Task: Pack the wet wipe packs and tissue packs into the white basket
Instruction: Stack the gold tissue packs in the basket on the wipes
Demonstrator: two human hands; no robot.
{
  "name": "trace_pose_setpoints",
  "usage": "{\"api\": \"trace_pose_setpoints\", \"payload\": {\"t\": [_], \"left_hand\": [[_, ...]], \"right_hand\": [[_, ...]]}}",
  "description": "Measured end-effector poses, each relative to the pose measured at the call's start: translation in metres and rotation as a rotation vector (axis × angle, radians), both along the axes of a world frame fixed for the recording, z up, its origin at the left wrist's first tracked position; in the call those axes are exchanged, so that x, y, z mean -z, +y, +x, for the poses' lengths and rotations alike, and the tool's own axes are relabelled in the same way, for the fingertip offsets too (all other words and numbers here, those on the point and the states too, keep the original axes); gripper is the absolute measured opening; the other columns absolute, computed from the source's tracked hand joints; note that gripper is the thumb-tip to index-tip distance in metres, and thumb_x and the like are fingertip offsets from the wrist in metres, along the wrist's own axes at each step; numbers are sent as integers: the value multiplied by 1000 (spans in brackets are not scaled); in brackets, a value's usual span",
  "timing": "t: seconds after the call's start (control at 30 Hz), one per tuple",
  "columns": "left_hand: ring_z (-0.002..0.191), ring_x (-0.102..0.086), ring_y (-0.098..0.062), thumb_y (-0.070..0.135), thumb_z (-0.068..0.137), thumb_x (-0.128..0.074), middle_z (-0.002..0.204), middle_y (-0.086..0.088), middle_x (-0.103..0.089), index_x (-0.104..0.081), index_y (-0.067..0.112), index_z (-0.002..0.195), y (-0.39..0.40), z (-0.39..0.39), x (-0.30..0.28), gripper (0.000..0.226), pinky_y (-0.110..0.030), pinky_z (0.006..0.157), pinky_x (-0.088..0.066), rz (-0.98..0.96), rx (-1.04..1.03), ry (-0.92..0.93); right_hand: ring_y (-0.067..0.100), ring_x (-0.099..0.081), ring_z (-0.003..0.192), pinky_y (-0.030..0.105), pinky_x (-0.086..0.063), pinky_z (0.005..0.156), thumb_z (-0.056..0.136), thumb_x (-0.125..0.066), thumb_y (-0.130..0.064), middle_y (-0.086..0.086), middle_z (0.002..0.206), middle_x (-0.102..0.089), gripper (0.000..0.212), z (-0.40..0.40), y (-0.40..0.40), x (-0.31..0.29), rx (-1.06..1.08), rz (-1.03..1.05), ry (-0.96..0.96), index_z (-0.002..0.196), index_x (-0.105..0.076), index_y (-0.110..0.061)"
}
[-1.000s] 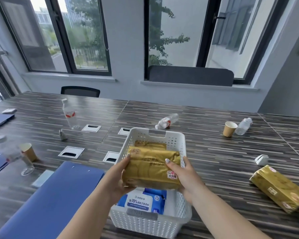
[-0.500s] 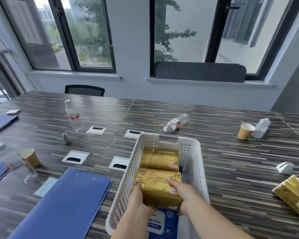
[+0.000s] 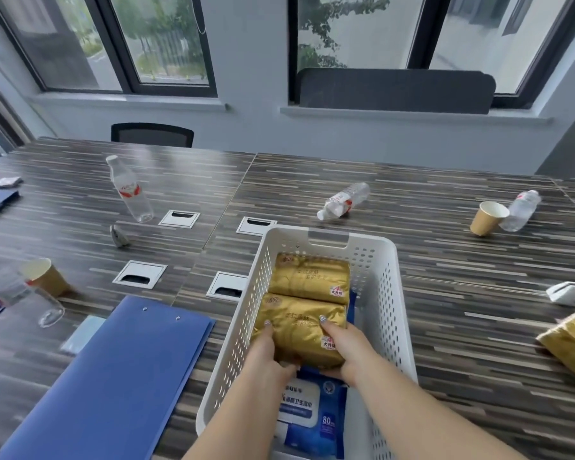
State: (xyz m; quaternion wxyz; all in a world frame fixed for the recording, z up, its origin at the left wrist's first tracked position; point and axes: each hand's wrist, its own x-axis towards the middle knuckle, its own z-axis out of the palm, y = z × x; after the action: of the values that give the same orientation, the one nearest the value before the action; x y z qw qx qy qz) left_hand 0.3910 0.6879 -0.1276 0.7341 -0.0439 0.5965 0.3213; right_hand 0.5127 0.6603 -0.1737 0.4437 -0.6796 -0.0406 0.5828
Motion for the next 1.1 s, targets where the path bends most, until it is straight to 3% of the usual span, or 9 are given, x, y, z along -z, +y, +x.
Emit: {"api": "trace_pose_setpoints", "payload": {"t": [0.1, 0.2, 0.3, 0.37, 0.5, 0.63, 0.77, 0.9, 1.1], "left_hand": [[129, -44, -37, 33, 90, -62, 141, -13, -46, -41, 17, 140, 0, -3, -1, 56, -52, 97, -44, 2, -5, -11], [129, -44, -37, 30, 91, -61, 140, -14, -46, -42, 16, 139, -3, -4, 0, 54, -53, 103, -41, 37, -18, -28], [134, -39, -35, 30, 92, -58, 145, -16, -42, -39, 12, 142, -8, -3, -11, 56, -53, 112, -30, 100, 15, -50], [139, -32, -34, 30, 92, -59, 151, -17, -33, -34, 10, 144, -13, -2, -24, 62, -51, 115, -25, 131, 20, -62], [147, -14, -28, 29, 88, -64, 159, -16, -14, -19, 11, 151, -27, -3, -42, 80, -49, 116, -23, 224, 38, -188], [144, -24, -29, 25, 91, -59, 156, -13, -25, -29, 14, 148, -41, -3, -55, 65, -50, 113, -27, 423, 140, -222], [130, -45, -25, 25, 78, -63, 117, -7, -61, -60, 15, 113, -64, 5, -75, 36, -47, 110, -31, 586, 279, -350], [122, -51, -23, 29, 71, -64, 111, -4, -65, -62, 16, 111, -89, 30, -84, 43, -44, 109, -34, 640, 403, -444], [123, -51, -21, 29, 68, -66, 113, -3, -65, -64, 17, 104, -117, 88, -78, 38, -40, 97, -40, 589, 499, -419]], "right_hand": [[34, -63, 99, 56, -52, 86, 82, -67, -39, 11, 109, -67, 39, -1, -1, -5, -27, -9, -22, 116, -56, -23], [31, -62, 100, 50, -51, 91, 82, -67, -39, 10, 112, -66, 48, -2, -4, -10, -39, 0, -90, 124, -54, -19], [30, -51, 123, 48, -42, 104, 78, -68, -44, 7, 143, -48, 79, -1, -10, -24, -39, 30, -203, 146, -34, -20], [29, -43, 132, 45, -38, 107, 85, -65, -38, 5, 154, -33, 81, 1, -13, -35, -15, 90, -211, 151, -21, -22], [25, -56, 119, 47, -48, 98, 69, -70, -50, 3, 142, -51, 81, 1, -20, -52, -20, 269, -234, 142, -40, -29], [19, -53, 120, 35, -46, 91, 90, -61, -27, -2, 131, -55, 45, 4, -40, -74, 10, 433, -177, 134, -51, -22], [18, -62, 108, 39, -49, 93, 92, -59, -19, 2, 111, -67, 27, 22, -72, -100, 105, 575, -49, 119, -60, -19], [19, -64, 97, 40, -51, 88, 92, -59, -20, 1, 93, -69, 15, 51, -108, -112, 213, 638, 61, 106, -62, -18], [17, -64, 98, 36, -51, 82, 90, -61, -22, 1, 97, -68, 7, 95, -155, -108, 316, 612, 69, 97, -63, -20]]}}
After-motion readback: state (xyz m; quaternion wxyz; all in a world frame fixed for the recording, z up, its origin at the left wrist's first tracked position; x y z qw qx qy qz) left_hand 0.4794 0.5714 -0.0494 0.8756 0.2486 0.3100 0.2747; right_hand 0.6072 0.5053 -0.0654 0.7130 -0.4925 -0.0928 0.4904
